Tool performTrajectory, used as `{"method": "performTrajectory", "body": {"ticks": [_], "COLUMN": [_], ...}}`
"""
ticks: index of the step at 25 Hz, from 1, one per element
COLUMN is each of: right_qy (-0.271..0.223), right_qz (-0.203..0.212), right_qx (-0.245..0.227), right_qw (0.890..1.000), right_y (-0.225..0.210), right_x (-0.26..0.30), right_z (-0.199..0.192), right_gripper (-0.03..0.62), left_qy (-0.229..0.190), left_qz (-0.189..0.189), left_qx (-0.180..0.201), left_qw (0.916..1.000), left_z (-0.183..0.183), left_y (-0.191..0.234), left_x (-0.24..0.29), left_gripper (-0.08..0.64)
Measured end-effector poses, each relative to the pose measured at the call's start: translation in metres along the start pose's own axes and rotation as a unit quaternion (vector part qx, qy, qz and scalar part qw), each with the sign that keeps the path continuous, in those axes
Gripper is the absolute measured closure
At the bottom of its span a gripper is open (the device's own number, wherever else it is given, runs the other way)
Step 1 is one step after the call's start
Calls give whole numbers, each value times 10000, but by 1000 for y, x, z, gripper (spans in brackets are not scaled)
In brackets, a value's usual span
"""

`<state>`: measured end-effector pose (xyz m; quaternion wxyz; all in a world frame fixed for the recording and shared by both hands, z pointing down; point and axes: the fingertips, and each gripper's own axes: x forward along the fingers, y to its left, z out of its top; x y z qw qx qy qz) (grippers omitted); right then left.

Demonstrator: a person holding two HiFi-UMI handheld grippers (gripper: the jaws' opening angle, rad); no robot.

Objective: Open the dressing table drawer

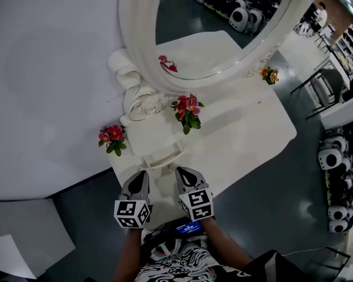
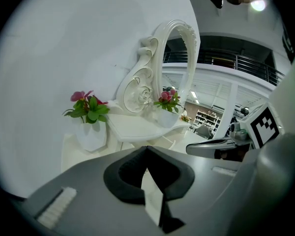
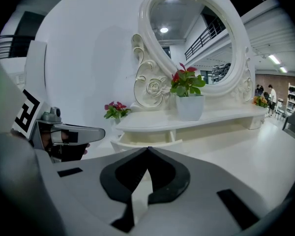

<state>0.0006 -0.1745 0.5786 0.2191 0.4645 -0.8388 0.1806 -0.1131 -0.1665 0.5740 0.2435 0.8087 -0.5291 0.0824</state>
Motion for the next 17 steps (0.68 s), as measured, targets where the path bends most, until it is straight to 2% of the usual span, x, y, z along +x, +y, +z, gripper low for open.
{"method": "performTrajectory", "body": {"ticks": [17], "right_qy": [-56], "right_qz": [-79], "right_qx": [42], "right_qw": [9999], "right_y": [-6], "right_x": [0], "right_z": [2], "right_gripper": [591], "left_qy": [3], "left_qz": [6], "left_qx": [29], "left_qw": [10000], "left_z": [3], "left_y": [2], "left_x": [3], "left_gripper": [558]}}
